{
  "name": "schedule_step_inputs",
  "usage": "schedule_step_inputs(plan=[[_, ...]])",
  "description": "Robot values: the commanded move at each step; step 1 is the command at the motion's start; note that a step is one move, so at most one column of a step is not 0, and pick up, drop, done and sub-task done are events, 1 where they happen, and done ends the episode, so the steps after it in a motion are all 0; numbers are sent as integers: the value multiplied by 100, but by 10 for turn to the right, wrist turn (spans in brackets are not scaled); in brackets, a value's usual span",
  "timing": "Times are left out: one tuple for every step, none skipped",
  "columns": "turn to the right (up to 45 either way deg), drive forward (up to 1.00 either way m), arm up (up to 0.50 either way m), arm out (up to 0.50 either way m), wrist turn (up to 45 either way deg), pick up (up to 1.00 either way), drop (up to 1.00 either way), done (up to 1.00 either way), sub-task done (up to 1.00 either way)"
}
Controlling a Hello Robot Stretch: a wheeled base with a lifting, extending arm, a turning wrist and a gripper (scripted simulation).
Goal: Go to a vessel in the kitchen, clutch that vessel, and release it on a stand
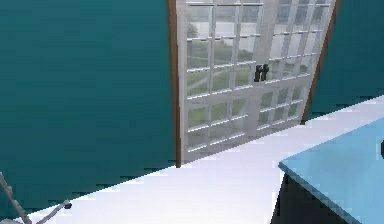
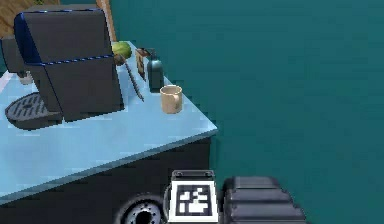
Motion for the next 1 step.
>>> schedule_step_inputs(plan=[[0,0,0,50,0,0,0,0,0]])
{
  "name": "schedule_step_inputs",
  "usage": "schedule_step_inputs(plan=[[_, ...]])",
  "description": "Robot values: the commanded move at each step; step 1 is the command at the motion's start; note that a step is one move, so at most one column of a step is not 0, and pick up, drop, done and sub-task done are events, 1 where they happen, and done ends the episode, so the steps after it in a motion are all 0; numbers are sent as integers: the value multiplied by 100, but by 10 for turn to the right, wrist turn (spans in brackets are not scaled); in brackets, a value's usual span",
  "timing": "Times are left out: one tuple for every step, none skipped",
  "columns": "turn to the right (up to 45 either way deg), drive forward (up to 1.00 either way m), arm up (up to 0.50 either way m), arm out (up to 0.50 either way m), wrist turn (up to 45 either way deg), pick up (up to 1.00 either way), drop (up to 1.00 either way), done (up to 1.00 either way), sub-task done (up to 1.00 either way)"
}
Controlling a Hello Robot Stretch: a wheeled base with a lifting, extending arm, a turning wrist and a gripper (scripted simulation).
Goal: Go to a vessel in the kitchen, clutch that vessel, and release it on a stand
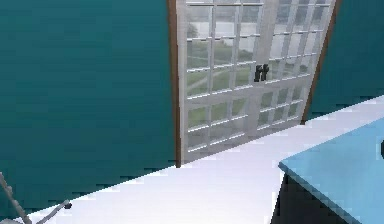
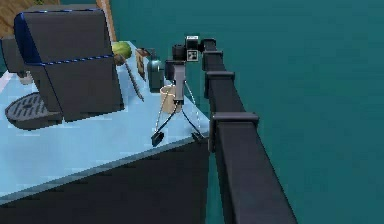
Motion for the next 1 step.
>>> schedule_step_inputs(plan=[[0,0,0,0,450,0,0,0,0]])
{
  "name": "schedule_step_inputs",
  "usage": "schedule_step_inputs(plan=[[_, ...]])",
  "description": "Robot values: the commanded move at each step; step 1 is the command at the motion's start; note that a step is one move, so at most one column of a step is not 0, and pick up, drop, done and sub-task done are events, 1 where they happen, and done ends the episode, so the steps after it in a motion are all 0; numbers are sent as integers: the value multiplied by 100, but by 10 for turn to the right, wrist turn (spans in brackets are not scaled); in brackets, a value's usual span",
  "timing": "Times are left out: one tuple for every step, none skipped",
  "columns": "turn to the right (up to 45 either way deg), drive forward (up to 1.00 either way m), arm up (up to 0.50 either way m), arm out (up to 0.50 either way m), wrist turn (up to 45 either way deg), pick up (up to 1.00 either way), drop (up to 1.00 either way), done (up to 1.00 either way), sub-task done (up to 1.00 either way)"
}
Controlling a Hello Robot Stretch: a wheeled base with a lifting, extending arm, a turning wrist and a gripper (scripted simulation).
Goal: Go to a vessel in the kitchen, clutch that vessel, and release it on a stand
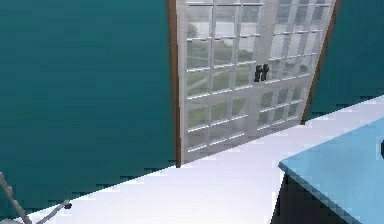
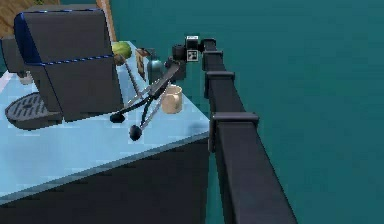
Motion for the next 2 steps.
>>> schedule_step_inputs(plan=[[0,0,0,0,450,0,0,0,0],[0,0,0,0,450,0,0,0,0]])
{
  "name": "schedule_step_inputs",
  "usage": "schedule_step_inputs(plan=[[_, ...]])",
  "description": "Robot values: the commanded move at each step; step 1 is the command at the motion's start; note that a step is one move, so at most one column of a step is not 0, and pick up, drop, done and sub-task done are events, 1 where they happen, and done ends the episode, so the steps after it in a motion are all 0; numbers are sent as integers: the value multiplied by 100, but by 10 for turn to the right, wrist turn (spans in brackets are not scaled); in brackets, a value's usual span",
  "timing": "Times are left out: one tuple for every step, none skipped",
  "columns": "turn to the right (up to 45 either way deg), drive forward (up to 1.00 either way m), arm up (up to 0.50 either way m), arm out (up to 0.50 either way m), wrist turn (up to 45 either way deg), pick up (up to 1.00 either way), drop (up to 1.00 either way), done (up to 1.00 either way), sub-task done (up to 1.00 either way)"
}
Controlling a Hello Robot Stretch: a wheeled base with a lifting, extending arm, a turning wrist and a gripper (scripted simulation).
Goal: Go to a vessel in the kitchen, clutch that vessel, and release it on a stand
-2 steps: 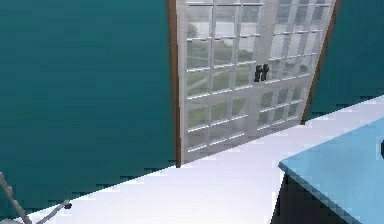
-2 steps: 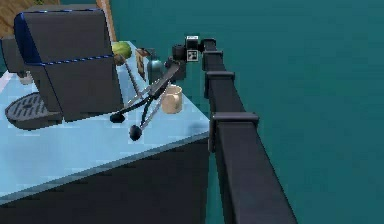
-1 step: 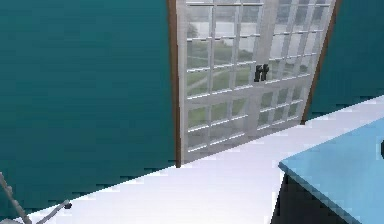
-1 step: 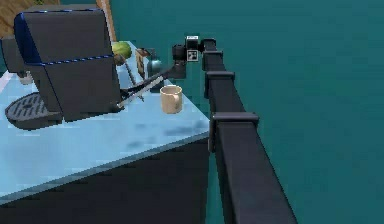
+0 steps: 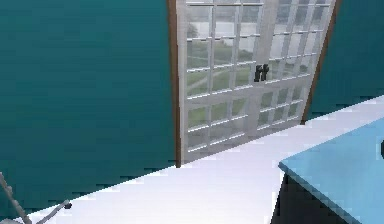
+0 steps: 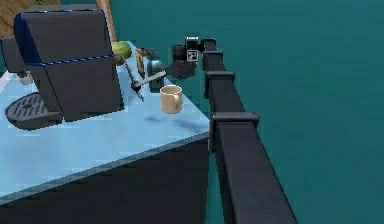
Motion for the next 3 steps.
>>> schedule_step_inputs(plan=[[0,0,0,0,330,0,0,0,0],[0,0,-12,0,0,0,0,0,0],[0,0,0,0,0,100,0,0,0]])
